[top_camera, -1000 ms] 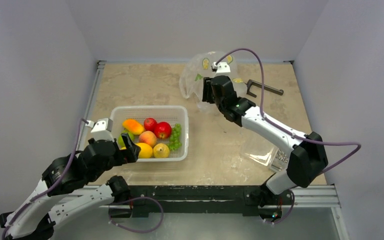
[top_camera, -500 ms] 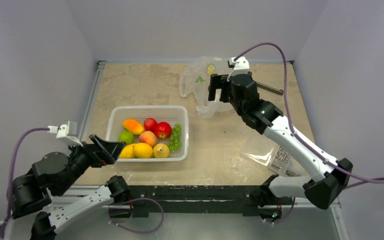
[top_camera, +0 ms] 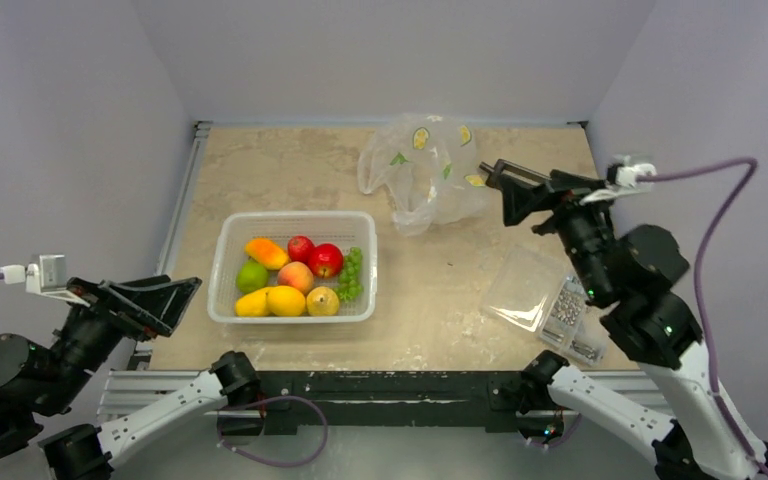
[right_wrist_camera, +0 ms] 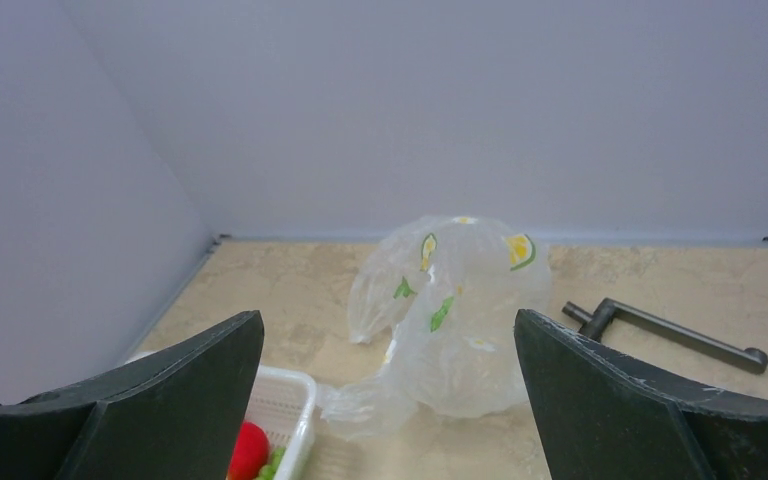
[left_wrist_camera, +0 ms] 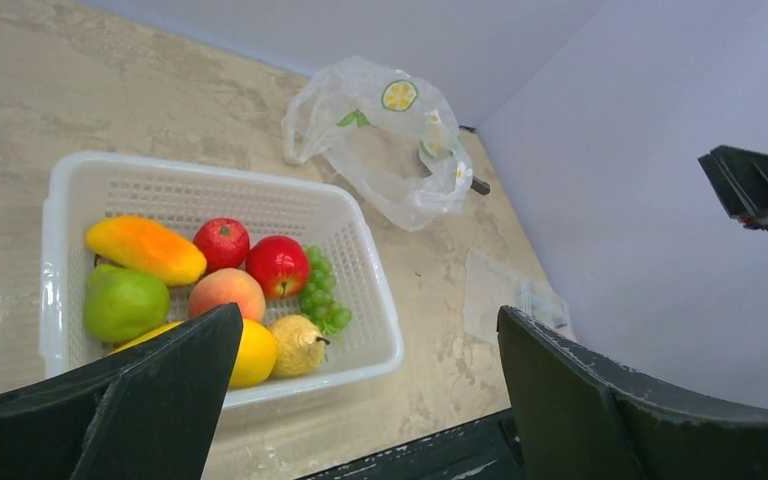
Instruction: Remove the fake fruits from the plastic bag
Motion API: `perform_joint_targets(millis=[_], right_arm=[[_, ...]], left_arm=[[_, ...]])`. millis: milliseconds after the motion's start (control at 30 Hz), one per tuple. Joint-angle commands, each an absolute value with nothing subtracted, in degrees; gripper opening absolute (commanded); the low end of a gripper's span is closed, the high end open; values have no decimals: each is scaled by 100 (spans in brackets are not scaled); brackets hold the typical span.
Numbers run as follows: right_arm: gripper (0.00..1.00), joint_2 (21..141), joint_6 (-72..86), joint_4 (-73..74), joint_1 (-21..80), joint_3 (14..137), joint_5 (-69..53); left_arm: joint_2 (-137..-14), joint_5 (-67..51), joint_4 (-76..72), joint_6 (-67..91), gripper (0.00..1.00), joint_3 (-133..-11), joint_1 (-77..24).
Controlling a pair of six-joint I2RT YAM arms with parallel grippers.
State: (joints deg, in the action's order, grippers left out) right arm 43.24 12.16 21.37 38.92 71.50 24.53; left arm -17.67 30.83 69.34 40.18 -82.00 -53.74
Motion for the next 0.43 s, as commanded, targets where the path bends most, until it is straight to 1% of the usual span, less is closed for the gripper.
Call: perform_joint_targets(millis=[0, 200, 300, 400], right_arm=[[99, 3640, 992, 1883, 3874, 6914, 2613], [99, 3247, 1130, 1913, 3869, 6948, 3457], [99, 3237, 1306, 2013, 3875, 7047, 3495], [99, 3294, 1164, 1930, 3876, 6994, 3637]], left_arm=[[-1695, 3177, 6901, 3655, 100, -8543, -5361], [-1677, 3271, 7026, 3583, 100, -8705, -5361], [-1661, 3303, 7050, 3568, 100, -8692, -5361], [-1645, 3271, 7039, 3600, 100, -8637, -5358]])
